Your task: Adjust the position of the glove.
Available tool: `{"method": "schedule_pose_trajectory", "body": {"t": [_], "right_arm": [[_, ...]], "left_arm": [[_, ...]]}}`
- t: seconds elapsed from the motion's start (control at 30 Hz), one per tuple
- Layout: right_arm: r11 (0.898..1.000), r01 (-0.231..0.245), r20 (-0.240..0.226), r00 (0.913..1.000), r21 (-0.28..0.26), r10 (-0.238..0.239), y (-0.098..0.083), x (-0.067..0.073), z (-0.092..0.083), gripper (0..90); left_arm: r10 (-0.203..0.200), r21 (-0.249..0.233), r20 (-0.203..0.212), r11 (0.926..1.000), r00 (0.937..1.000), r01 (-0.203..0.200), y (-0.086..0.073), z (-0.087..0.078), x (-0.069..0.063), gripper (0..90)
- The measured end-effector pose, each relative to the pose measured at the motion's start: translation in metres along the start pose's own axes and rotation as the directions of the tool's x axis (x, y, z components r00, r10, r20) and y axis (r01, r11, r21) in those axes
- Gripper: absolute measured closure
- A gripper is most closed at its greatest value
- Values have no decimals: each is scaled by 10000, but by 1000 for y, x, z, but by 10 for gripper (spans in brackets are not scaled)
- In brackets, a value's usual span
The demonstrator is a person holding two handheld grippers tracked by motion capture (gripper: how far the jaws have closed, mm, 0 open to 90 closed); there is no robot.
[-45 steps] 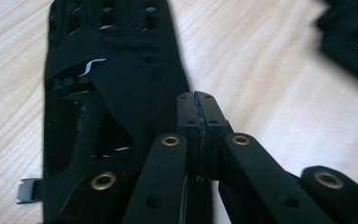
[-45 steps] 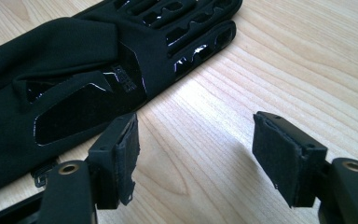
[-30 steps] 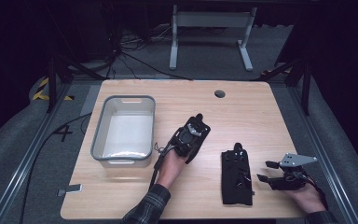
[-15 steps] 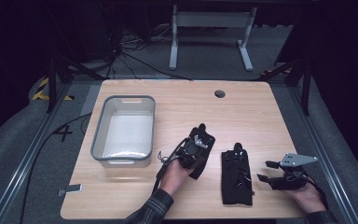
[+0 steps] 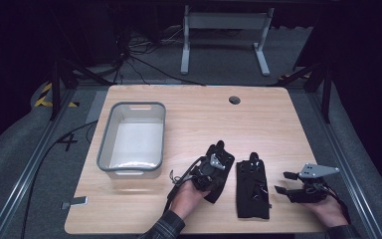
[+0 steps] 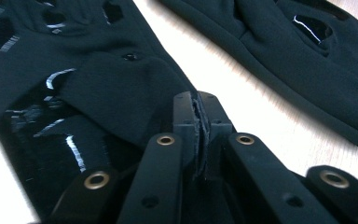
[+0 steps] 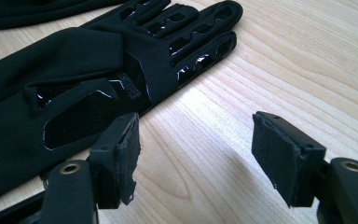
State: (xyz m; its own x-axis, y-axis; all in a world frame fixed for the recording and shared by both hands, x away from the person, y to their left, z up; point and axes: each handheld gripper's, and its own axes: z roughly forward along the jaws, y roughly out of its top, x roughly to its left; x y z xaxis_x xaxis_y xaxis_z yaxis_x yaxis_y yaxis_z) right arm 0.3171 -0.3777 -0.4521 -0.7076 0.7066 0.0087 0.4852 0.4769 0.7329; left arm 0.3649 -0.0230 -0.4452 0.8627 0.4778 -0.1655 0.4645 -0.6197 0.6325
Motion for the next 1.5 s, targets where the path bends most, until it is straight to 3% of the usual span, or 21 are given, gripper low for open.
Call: {"method": "schedule_pose_trajectory", "body": {"t": [0.17,0.23,0.37,0.4,0.57,0.87,1.0,1.37,1.5], "right_arm": [[10000,35,-39,10000,-1,-35,0,1,0,334],[10000,41,-46,10000,-2,-41,1,1,0,334],[10000,52,-73,10000,2,-52,1,2,0,334],[10000,37,-81,10000,6,-37,1,2,0,334],[10000,45,-109,9999,-4,-45,1,2,0,334],[9998,206,-420,9989,-80,-209,5,9,1,348],[9994,343,-676,9971,-108,-349,7,13,2,411],[9955,885,-1655,9818,-348,-931,20,29,13,815],[9937,1075,-1703,9791,-311,-1112,26,32,20,896]], "left_arm": [[-382,-275,-436,9989,9983,370,-3,-13,16,877],[-628,-307,-853,9977,9944,603,-7,-20,27,881],[-849,-88,-916,9964,9922,845,-12,-19,34,884],[-802,176,-869,9965,9930,820,-14,-17,34,884],[-635,445,-840,9967,9944,674,-17,-14,28,884],[-494,462,-552,9976,9973,520,-27,-18,14,893],[-356,535,-447,9978,9984,379,-31,-21,8,895],[-192,558,-141,9982,9997,200,-37,-24,-1,891],[-322,309,-222,9990,9992,329,-38,-31,2,856]]}}
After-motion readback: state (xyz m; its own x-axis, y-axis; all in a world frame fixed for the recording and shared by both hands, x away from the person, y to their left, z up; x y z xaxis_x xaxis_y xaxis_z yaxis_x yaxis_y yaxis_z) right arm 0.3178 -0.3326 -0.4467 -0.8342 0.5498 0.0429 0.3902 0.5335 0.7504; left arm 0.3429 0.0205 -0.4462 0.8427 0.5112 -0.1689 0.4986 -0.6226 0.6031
